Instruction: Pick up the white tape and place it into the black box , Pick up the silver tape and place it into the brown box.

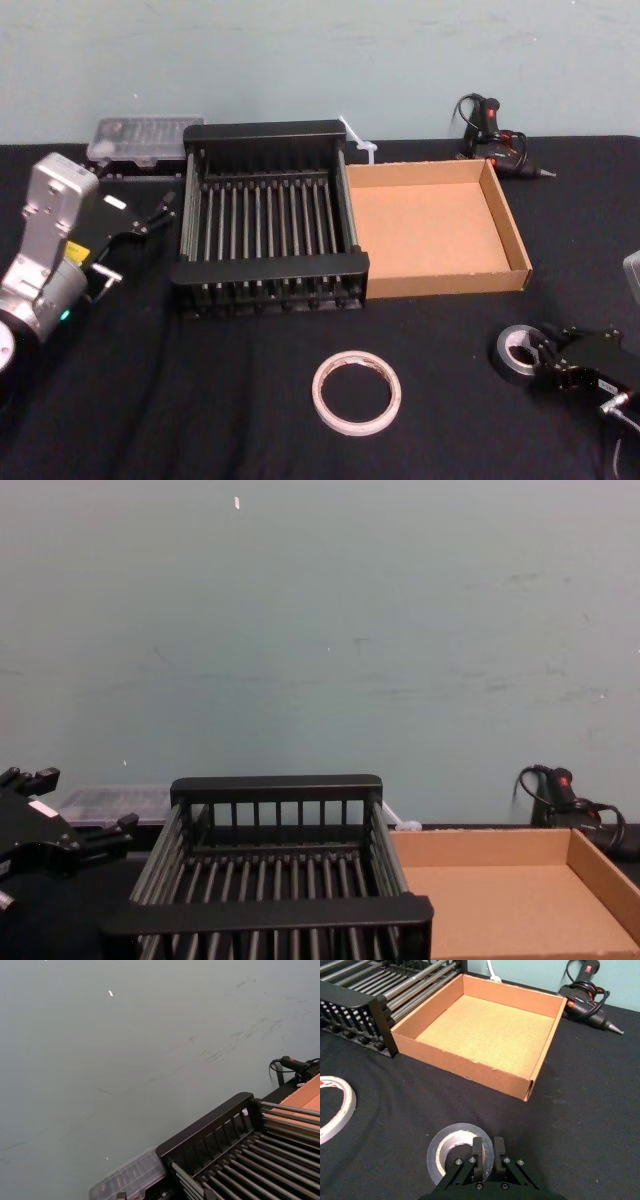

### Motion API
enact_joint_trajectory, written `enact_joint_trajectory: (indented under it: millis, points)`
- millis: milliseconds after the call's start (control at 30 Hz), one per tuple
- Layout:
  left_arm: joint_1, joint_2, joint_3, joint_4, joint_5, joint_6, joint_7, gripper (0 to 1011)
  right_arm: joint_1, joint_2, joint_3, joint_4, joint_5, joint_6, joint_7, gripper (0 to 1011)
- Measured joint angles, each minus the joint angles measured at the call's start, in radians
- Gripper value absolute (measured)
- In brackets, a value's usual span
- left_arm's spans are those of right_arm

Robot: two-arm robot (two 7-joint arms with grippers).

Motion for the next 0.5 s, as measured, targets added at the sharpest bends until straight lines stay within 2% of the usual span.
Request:
enact_joint_trajectory:
  millis: [500]
  points:
    - [0.000,0.000,0.000,0.000,0.000,0.000,0.000,1001,-0.006,-0.013,0.015,-0.004,-0.009,-0.017,0.016,137]
